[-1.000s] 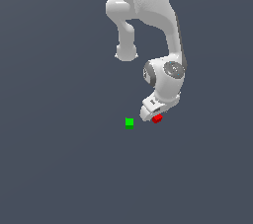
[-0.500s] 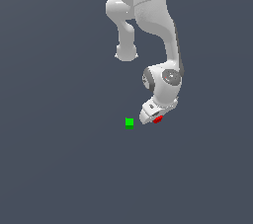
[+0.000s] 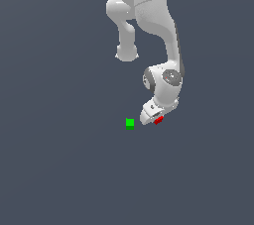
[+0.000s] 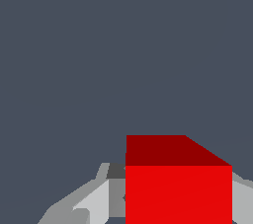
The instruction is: Stack the red cube on top of the green cube.
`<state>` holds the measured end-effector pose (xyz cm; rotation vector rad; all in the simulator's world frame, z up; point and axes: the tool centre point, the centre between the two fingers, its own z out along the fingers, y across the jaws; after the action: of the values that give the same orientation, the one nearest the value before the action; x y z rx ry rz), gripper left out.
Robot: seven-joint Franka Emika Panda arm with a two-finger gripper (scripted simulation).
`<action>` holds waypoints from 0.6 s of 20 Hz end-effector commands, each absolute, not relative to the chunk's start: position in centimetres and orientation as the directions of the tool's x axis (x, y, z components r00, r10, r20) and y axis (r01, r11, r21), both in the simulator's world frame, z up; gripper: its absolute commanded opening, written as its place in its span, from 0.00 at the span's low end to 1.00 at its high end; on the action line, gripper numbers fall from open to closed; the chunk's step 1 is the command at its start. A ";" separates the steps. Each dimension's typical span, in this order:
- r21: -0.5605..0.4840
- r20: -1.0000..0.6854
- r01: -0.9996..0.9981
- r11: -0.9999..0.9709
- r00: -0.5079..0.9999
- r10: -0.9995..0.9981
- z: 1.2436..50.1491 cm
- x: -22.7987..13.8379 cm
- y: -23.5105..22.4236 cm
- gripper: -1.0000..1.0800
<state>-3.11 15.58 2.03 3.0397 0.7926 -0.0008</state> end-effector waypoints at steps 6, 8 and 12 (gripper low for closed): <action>0.000 0.000 0.488 -0.873 0.873 0.488 3.1 -3.1 15.6 0.00; 0.000 0.000 0.488 -0.873 0.873 0.488 3.9 -3.2 15.6 0.00; 0.001 0.000 0.489 -0.872 0.872 0.489 6.4 -3.2 15.6 0.00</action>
<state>-3.25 15.55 5.34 3.0394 0.7932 -0.0034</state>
